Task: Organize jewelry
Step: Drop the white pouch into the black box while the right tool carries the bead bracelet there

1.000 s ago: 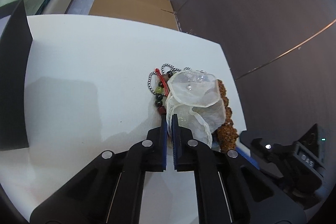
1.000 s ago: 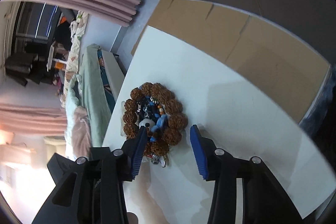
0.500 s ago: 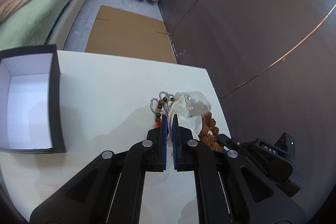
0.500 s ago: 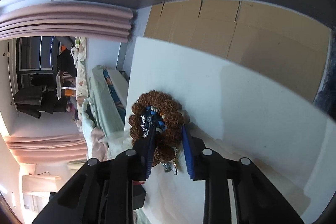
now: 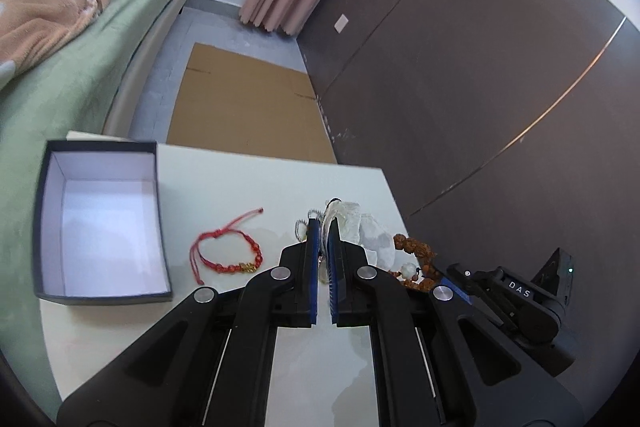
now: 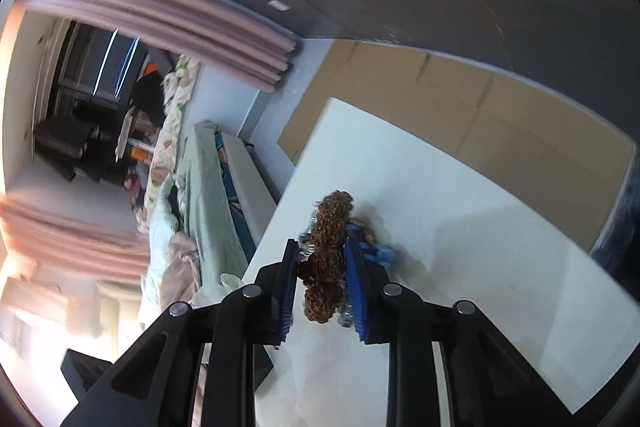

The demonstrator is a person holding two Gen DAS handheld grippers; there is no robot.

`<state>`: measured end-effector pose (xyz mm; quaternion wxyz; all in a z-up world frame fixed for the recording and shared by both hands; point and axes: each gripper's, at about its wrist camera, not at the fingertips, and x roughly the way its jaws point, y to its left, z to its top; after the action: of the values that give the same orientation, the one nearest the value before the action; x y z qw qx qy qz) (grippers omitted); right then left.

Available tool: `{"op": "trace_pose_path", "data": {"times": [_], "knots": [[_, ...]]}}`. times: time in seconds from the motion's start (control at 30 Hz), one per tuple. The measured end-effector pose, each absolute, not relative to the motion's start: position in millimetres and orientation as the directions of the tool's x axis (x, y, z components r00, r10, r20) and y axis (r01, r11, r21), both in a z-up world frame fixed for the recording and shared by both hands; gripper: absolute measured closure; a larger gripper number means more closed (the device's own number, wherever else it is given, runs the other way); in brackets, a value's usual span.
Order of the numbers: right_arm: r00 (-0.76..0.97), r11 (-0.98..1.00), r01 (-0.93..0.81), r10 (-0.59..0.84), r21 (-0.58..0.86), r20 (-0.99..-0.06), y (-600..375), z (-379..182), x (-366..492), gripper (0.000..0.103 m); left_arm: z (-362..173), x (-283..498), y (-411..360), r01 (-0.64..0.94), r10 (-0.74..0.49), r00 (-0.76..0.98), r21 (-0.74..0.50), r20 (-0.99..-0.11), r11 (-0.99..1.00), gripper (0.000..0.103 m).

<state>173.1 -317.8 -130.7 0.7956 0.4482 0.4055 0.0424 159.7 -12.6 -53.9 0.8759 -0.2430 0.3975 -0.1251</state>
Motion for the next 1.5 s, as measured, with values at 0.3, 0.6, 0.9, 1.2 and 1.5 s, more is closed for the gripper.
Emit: {"op": "trace_pose_path", "data": {"times": [0.3,0.6,0.9,1.2,1.5], "knots": [[0.667,0.71,0.152,0.44,0.687,-0.602,-296,-87,184,0.086,-31,152,22,0.012,-0.404,0.699,-0.555,-0.59,0.832,0.098],[0.677,0.741,0.043,0.472,0.67,-0.565,-267,-36,189,0.086,-24,143,59,-0.061,-0.326,0.722,-0.525,-0.611,0.849,0.098],[0.631,0.7,-0.084,0.588,0.709,-0.506,-217,-30,188,0.086,-38,142,95,-0.182,-0.227,0.708,-0.484,-0.669,0.856,0.096],[0.558,0.67,-0.181,0.673,0.72,-0.486,-168,-34,181,0.086,-33,134,118,-0.264,-0.121,0.733,-0.444,-0.669,0.856,0.027],[0.501,0.643,-0.243,0.724,0.726,-0.474,-128,-36,185,0.086,-33,125,145,-0.33,-0.06,0.743,-0.443,-0.666,0.833,0.025]]}}
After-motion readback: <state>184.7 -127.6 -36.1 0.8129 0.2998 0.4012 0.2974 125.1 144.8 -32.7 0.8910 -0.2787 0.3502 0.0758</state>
